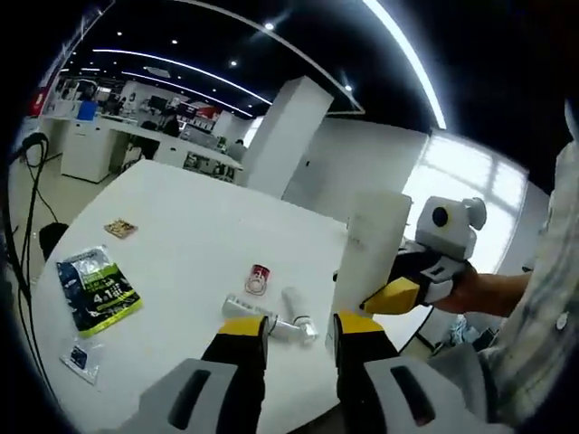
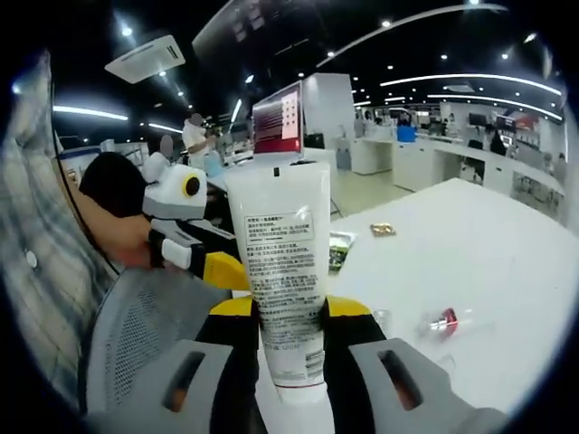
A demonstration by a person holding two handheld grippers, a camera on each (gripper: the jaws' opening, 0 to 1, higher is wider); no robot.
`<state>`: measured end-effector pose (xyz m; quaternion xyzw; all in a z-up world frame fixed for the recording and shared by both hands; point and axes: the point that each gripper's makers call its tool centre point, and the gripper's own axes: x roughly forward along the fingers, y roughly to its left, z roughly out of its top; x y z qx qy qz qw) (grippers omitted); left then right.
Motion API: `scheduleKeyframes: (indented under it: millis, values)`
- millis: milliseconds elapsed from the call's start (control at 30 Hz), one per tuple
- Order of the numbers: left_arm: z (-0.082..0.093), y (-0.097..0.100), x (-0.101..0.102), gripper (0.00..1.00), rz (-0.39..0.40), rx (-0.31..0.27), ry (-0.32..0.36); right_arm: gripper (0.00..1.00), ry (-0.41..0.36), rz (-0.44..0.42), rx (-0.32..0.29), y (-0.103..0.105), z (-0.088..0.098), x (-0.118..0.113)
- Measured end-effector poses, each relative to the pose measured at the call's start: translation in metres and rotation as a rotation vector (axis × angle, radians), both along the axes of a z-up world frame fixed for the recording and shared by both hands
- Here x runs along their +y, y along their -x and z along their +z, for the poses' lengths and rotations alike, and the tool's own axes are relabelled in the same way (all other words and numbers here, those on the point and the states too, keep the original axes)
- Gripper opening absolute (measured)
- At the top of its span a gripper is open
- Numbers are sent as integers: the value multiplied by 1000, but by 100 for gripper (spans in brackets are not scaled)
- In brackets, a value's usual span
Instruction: Arrange the skincare products in the storage area until every visible bottle or jar stands upright without overlapping.
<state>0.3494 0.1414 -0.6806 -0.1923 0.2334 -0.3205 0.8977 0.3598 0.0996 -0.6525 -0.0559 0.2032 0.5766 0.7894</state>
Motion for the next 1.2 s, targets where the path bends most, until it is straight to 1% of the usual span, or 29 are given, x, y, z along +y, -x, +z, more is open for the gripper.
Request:
scheduleKeyframes:
  millis: [33,67,100,200,233,300,367,433,467,567,700,1033,1200]
  values:
    - [4,-2,0,29,1,-21,6,24,2,0,2,1,-1,-1]
    - [5,-2,0,29,3,-25,19,24,5,0,5,2,-2,-2]
    - [6,-1,1,29,2,-19,26,24,7,1,7,2,-3,-2]
    - [2,2,0,29,-15,-14,4,24,17,7,9,4,-6,-4]
    - [3,3,-1,30,-19,-14,11,24,18,9,11,5,-7,-5]
    - [8,5,-5,31,-35,-26,43,24,19,9,13,6,-8,-5]
    - [18,9,-14,35,-73,-44,104,24,20,8,15,6,-9,-5]
    - [23,12,-20,36,-102,-44,140,24,10,6,17,7,-7,-4]
    - [23,15,-22,36,-121,-35,153,24,3,4,21,7,-6,-4]
    - [23,17,-25,37,-138,-26,166,24,-26,-6,39,6,-3,-5]
    - [25,18,-26,37,-146,-13,203,24,-33,-10,49,6,-2,-6]
    - [22,18,-27,37,-148,11,215,25,-16,3,51,10,-5,-4]
    - [22,19,-28,37,-152,10,217,25,-14,7,55,12,-6,-4]
